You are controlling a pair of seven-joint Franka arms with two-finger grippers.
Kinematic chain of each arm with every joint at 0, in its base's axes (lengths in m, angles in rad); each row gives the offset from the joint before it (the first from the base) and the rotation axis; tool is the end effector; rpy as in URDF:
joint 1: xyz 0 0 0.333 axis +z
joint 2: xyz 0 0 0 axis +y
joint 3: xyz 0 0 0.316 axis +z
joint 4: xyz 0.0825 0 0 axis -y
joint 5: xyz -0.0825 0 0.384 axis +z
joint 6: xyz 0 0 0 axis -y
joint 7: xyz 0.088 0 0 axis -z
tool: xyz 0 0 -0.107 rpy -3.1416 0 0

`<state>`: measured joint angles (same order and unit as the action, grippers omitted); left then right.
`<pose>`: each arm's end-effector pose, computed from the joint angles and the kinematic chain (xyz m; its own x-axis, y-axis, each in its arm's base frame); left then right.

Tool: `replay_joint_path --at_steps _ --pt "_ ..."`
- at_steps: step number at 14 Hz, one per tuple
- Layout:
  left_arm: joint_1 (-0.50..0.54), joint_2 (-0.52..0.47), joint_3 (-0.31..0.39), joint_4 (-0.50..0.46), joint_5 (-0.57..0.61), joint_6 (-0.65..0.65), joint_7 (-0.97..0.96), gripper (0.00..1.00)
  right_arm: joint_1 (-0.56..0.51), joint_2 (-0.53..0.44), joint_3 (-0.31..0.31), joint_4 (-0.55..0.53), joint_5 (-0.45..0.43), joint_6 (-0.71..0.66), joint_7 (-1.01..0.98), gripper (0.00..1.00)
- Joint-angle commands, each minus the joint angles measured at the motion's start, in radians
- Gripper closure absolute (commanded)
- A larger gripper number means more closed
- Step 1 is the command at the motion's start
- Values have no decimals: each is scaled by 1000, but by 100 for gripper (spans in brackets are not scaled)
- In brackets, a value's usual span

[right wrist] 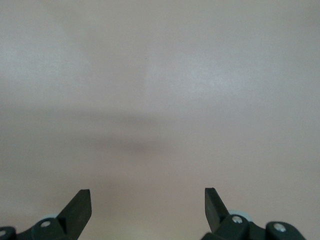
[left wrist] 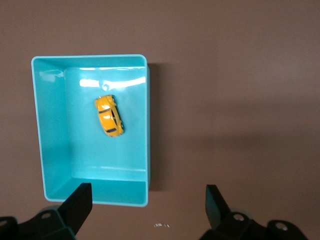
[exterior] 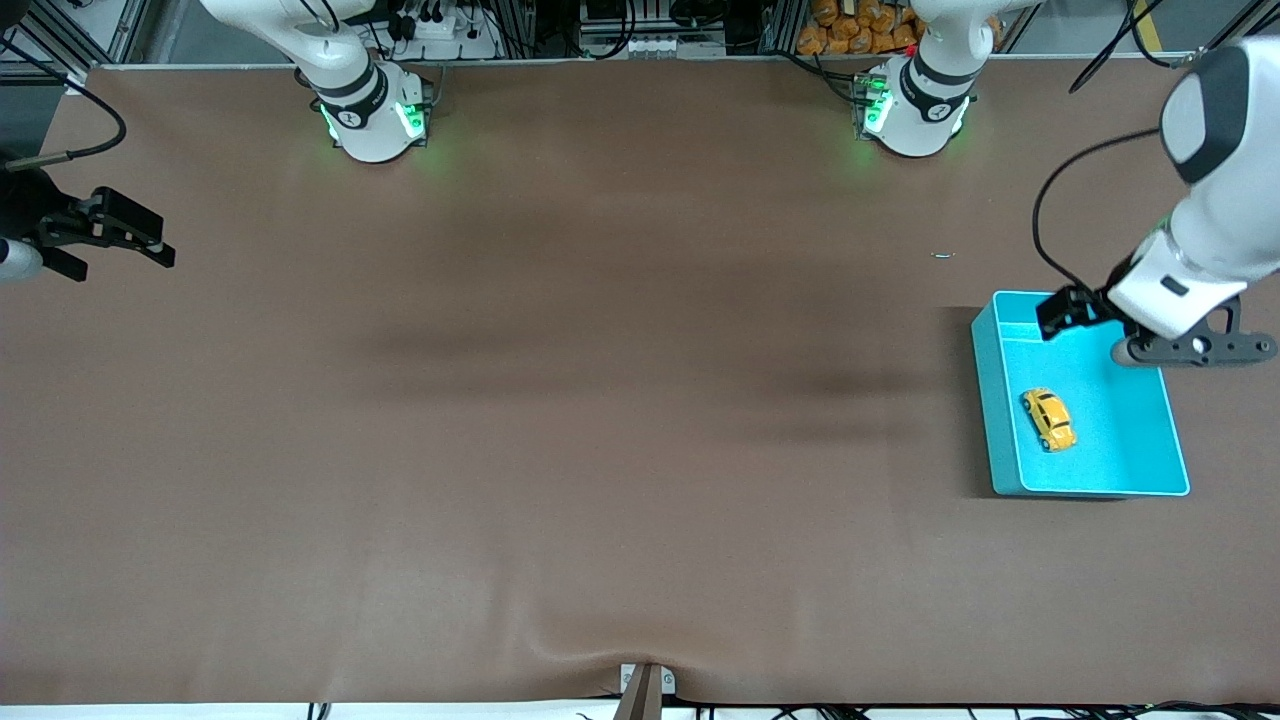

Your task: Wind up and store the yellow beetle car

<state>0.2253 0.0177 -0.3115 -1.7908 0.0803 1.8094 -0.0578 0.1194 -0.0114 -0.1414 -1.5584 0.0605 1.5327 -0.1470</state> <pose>0.5673 -0.0412 0.5310 0.9989 -0.0474 0.0053 -0.0469 -0.9963 -0.0724 0.5473 -0.0059 0.6334 0.9919 0.1267 -0.0051 0.1261 -0.9900 -0.0635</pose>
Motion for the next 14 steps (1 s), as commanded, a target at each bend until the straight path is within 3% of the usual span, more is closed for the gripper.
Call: replay_joint_path --at_steps 1,7,14 --pt "-47 -34 14 68 -24 -116 -2 0 -18 -15 17 -12 -13 3 -3 0" --pt "-263 -68 204 145 -62 -271 12 0 -23 -13 19 -12 -11 3 -3 0" --pt "-325 -76 218 207 -60 -344 4 0 -26 -13 19 -12 -11 6 -23 0"
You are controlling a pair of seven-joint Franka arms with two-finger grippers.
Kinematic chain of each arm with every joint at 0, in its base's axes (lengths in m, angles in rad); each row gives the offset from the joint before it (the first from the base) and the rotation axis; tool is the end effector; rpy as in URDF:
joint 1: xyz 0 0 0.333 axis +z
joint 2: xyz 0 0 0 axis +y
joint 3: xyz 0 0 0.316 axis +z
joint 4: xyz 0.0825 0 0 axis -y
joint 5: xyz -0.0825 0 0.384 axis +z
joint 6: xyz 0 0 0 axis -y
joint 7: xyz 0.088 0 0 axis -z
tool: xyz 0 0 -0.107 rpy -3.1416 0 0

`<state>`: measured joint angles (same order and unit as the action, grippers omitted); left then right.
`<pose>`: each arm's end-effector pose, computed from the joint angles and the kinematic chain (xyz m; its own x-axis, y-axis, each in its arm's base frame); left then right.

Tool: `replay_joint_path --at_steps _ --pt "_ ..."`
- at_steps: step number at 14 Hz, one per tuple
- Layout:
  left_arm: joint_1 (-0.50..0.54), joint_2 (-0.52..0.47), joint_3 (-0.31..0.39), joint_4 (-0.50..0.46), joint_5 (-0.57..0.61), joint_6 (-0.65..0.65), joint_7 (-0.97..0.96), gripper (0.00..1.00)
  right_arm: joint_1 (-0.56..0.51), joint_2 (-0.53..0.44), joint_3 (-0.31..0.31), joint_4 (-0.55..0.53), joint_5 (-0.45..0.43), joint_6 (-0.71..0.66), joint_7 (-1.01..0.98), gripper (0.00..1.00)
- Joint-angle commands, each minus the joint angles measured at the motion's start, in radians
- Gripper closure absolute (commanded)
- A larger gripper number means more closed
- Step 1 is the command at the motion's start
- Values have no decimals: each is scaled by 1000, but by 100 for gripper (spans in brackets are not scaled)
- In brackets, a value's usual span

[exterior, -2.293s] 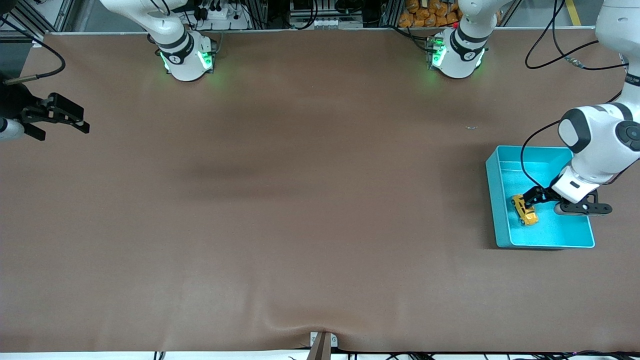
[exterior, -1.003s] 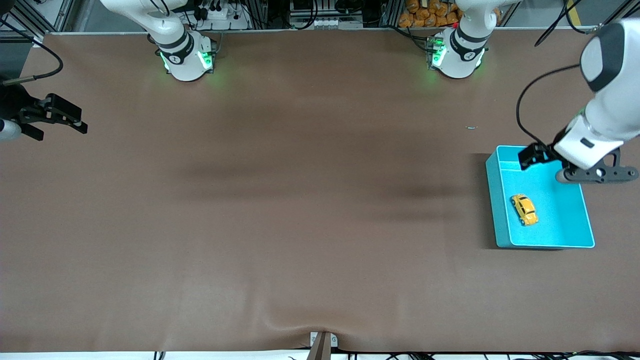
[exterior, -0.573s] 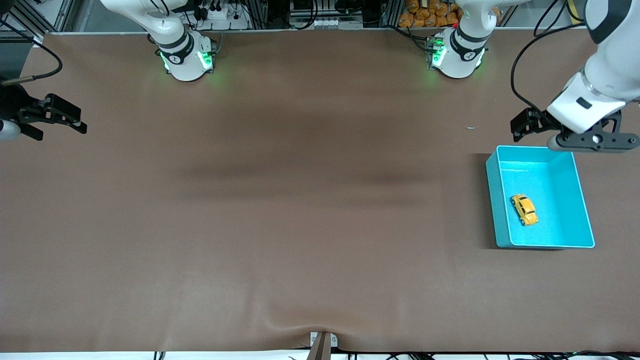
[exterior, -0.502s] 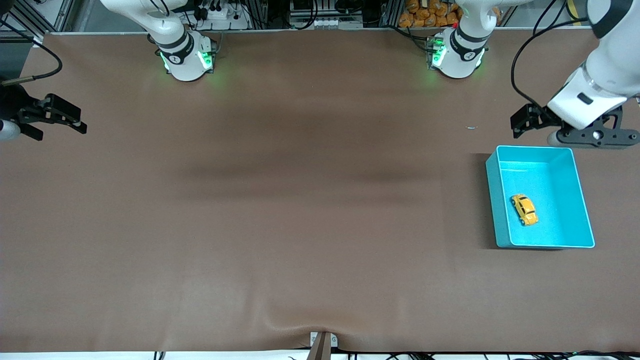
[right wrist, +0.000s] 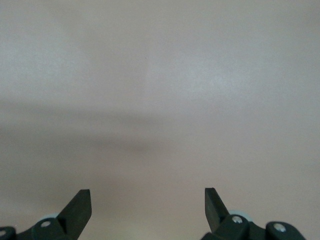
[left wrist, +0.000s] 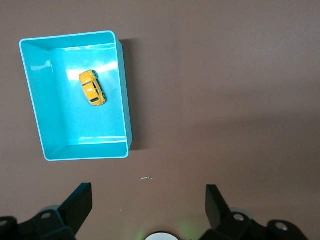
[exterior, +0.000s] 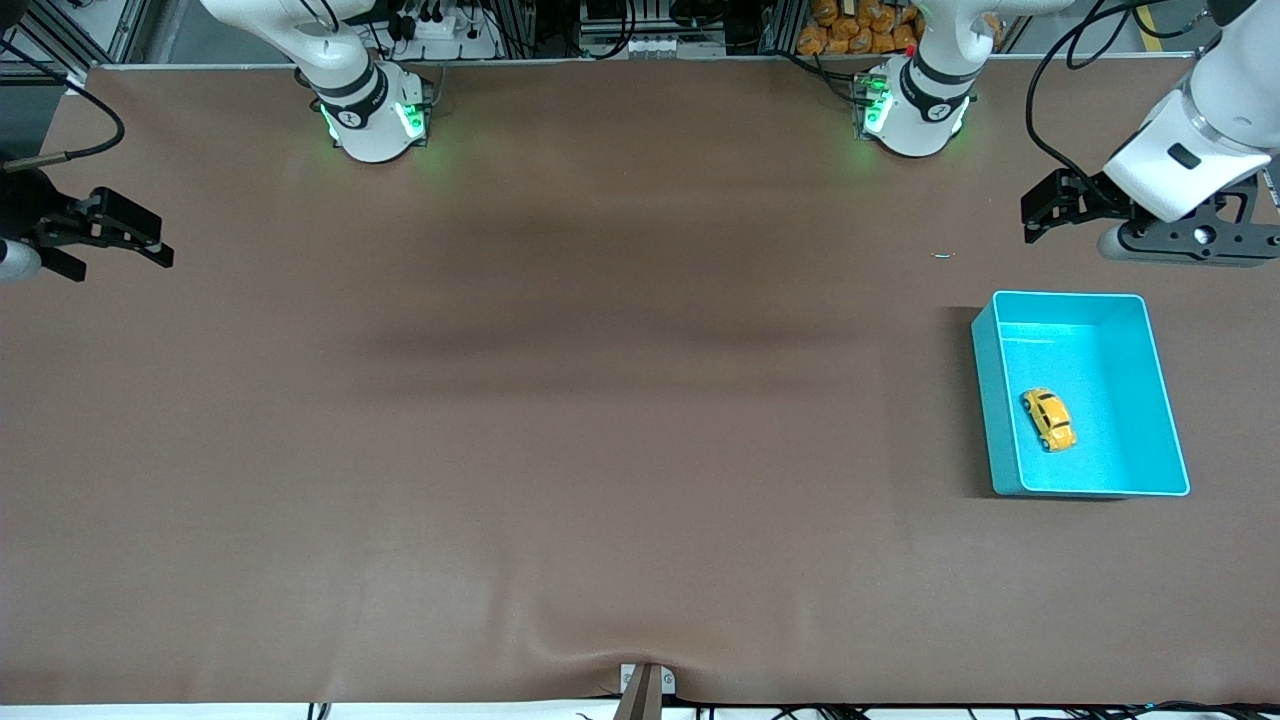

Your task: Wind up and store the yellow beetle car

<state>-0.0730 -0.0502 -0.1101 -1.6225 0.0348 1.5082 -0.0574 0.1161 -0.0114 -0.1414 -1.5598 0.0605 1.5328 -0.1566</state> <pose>0.5233 -0.0945 0.6222 0.9905 -0.1224 -0.0619 -0.1252 -0.9912 -0.0439 0.5473 -0.0077 0.6328 0.9911 0.1329 -0.0058 0.1323 -0.9892 -0.0637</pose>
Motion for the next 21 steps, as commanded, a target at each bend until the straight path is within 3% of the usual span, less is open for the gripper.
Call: replay_joint_path --at_steps 1,9,21 --pt "-34 0 18 65 -15 -71 5 0 -23 -13 19 -11 -11 4 -14 0" --pt "-34 3 87 75 -75 -89 5 0 -19 -12 19 -12 -11 6 -14 0" --pt "-44 4 87 75 -64 -89 4 0 -19 -12 19 -14 -10 7 -14 0"
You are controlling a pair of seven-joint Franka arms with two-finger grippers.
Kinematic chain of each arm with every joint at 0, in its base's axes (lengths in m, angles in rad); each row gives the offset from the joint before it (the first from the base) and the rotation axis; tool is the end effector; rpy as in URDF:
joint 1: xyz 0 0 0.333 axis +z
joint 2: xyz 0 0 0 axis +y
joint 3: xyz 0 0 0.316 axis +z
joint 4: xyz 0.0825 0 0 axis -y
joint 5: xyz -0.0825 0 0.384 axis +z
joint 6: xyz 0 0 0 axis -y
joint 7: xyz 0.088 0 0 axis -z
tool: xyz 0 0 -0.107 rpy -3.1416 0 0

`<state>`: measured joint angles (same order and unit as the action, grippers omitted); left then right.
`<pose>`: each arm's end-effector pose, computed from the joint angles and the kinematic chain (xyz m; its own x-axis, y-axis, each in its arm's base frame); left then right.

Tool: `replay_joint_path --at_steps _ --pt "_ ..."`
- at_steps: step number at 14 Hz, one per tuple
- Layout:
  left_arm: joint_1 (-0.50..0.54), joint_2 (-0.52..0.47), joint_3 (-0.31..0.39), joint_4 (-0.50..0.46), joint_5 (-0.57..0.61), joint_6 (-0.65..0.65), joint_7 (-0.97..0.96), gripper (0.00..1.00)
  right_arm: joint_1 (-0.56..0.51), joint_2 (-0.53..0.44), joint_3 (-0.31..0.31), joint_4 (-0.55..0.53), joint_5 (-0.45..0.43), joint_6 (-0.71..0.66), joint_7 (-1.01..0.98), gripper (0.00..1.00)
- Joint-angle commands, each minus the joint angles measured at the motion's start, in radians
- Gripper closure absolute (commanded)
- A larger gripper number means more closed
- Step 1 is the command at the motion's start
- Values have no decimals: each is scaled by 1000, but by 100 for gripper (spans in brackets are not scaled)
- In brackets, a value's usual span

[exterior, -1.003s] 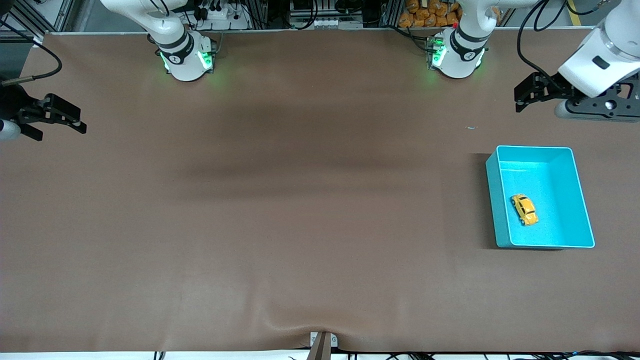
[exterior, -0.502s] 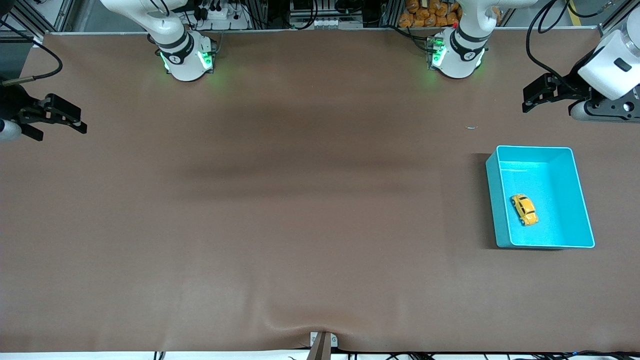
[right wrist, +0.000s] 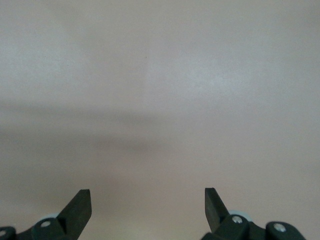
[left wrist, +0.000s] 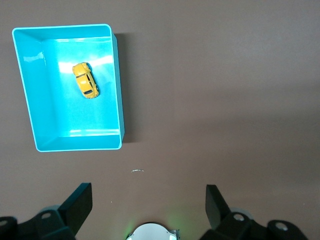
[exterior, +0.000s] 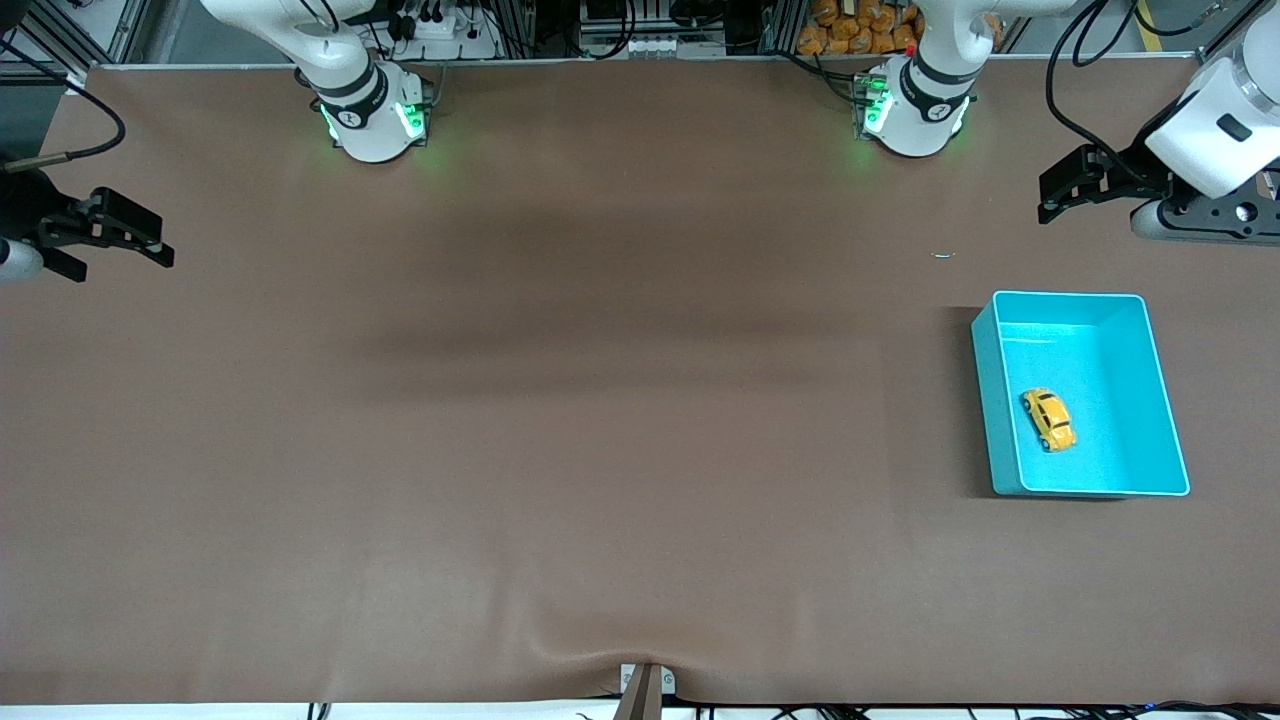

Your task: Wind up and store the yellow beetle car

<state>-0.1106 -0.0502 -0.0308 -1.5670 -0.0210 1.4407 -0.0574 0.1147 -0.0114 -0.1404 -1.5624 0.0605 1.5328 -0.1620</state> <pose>0.5195 -0.0769 0.6425 0.9933 -0.0861 -0.0770 -0.0851 -0.9963 0.0150 0.5472 -0.0079 0.6316 0.9904 0.1379 -0.0080 0.1371 -0.9885 -0.0642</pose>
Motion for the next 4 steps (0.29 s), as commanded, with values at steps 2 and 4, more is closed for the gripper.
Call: replay_joint_path --at_steps 2,4 --pt "6 9 2 21 -8 -22 -2 0 -18 -12 18 -11 -10 9 -7 0" --pt "5 9 2 19 -8 -22 1 0 -18 -12 18 -11 -10 10 -8 0"
